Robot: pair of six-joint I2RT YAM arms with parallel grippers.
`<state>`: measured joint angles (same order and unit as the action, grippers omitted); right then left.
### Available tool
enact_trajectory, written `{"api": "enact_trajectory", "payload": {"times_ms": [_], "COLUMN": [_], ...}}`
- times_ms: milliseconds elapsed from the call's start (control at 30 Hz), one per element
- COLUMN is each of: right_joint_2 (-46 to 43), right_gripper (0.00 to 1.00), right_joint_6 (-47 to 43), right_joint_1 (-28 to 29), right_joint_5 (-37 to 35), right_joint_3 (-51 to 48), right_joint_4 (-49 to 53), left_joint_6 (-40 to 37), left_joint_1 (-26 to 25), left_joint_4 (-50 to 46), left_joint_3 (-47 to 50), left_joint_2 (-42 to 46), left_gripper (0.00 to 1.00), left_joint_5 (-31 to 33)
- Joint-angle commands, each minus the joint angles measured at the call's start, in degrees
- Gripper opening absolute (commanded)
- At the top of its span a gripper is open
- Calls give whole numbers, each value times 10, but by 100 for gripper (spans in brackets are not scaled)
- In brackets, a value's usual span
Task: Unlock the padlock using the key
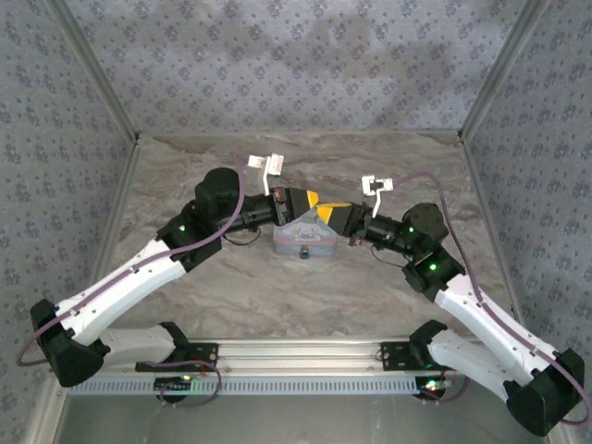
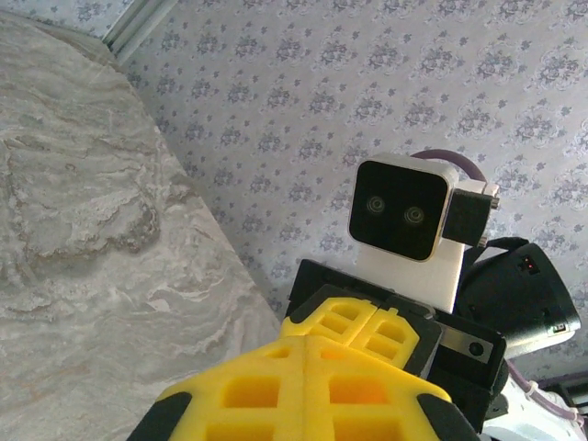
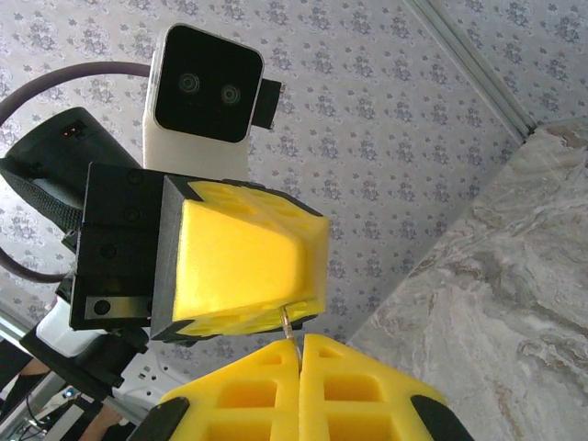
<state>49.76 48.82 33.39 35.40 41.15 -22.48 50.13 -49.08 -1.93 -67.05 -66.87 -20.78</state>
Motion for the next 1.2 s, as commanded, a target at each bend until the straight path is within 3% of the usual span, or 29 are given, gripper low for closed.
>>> {"api": "enact_trajectory", "payload": {"times_ms": [0, 467, 700, 733, 767, 867, 967, 1167], "right_joint_2": [-13, -2, -25, -25, -25, -28, -38, -47], "right_gripper": [0, 0, 0, 0, 0, 0, 0, 0], "right_joint_6": [14, -3, 11, 5, -1, -19, -45, -123], "right_joint_1": [-15, 12, -27, -27, -25, -29, -41, -74], "right_joint_5": [-15, -16, -16, -13, -10, -13, -29, -126], "right_joint_3": [1, -4, -11, -6, -1, 4, 10, 38], "right_joint_4": [-22, -5, -3, 5, 15, 50, 92, 242], "left_joint_6": [-8, -4, 5, 5, 2, -9, -19, -21], "left_joint_1": [-1, -1, -1, -1, -1, -1, 0, -1], "left_joint_4": [3, 18, 19, 12, 3, -21, -62, -126], "left_joint_3": [-3, -25, 1, 2, 3, 6, 16, 86], "left_joint_2": [14, -10, 6, 9, 12, 23, 37, 68], "left_gripper": [0, 0, 0, 8, 28, 52, 54, 59], "left_joint_5": [-2, -2, 9, 15, 21, 44, 75, 120]}}
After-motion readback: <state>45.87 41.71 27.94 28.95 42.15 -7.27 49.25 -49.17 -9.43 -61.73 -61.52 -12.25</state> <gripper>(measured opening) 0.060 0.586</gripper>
